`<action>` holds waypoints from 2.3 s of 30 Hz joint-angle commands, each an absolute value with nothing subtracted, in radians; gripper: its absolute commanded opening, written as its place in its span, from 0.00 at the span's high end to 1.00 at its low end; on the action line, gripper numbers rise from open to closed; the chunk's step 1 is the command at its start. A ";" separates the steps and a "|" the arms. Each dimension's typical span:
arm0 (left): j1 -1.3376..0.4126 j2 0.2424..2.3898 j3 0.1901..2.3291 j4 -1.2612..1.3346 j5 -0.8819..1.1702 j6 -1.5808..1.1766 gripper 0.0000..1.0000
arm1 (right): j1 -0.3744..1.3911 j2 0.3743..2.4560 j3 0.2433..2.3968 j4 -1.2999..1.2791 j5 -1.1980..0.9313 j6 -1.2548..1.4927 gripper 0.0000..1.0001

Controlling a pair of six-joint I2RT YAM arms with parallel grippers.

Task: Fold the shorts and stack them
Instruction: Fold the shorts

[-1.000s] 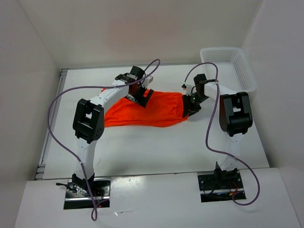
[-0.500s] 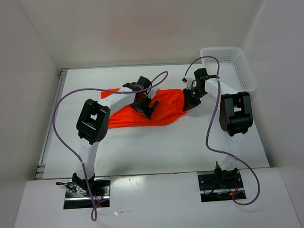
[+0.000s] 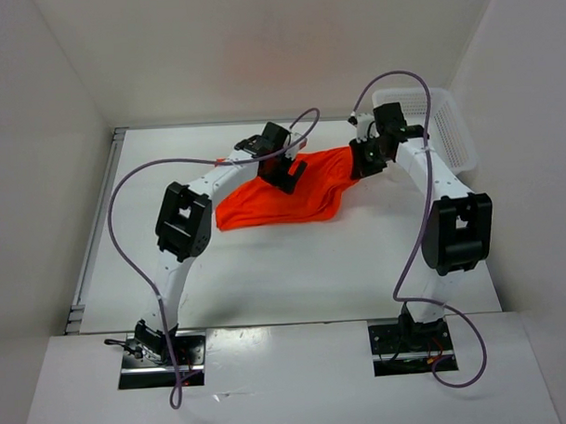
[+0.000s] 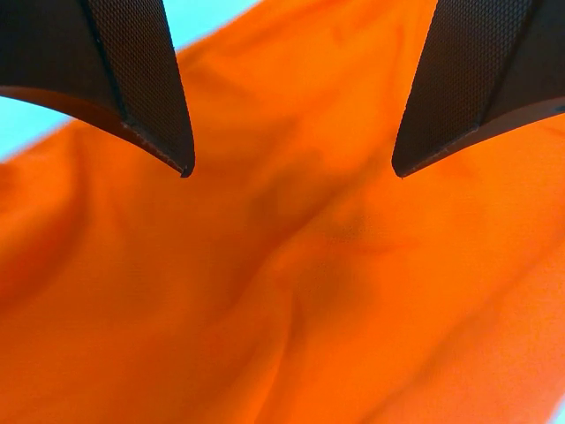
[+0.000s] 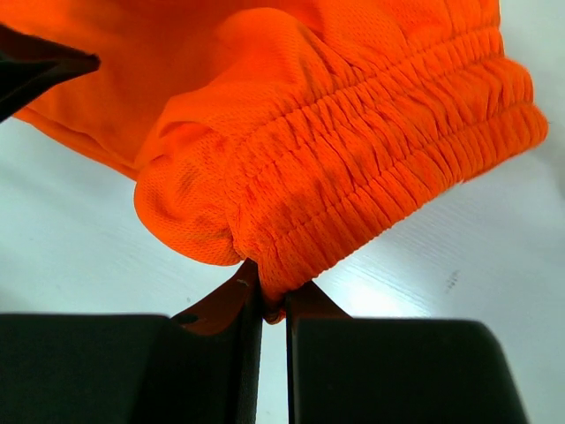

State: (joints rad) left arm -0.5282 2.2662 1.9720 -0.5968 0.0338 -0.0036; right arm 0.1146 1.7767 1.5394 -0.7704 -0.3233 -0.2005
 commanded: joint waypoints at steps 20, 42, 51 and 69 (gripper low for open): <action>-0.302 2.014 1.594 -0.566 0.101 0.000 0.01 | 0.253 1.763 1.775 -0.841 -0.190 -0.509 1.00; -0.236 2.233 1.618 -0.548 0.368 0.000 0.81 | 0.676 2.152 2.172 -0.850 -0.067 -0.626 1.00; -0.218 2.215 1.578 -0.538 0.411 0.000 0.98 | 0.752 2.264 2.281 -0.809 -0.043 -0.563 1.00; 0.037 1.972 1.649 -0.667 0.267 0.000 0.00 | 0.890 2.076 2.384 -0.755 -0.037 -0.434 0.30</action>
State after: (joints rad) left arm 0.0559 2.0975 1.5970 -0.6254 0.2955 -0.0212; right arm 0.9043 2.1891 2.3787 -0.8223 -0.0971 -0.4606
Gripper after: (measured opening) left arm 0.982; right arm 0.703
